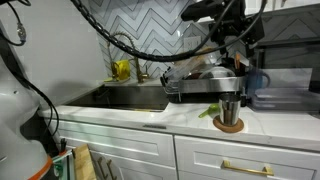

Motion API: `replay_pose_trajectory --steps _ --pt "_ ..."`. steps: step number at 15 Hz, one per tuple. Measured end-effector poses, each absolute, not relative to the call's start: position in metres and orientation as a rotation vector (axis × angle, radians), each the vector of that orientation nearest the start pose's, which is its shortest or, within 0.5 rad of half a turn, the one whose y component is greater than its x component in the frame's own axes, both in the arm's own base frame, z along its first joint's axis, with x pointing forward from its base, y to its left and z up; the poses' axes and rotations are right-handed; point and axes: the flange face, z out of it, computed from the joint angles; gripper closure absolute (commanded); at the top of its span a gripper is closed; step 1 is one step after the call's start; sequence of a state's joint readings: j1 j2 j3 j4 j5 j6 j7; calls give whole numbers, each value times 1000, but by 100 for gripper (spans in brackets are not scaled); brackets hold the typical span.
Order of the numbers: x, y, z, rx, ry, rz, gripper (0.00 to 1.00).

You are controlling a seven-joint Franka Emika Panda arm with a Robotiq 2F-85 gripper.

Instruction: Remove the coaster from on top of the silver cup, put it on the counter and then put the silver cup on the coaster

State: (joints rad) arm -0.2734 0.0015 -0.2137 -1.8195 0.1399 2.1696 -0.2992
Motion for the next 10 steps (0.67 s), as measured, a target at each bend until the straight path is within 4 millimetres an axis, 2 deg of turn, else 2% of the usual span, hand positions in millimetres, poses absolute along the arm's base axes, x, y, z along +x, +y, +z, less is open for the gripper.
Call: replay_pose_trajectory --steps 6,10 --pt "504 -259 580 -3119 667 -507 0" --pt "496 -257 584 -3103 732 -467 0"
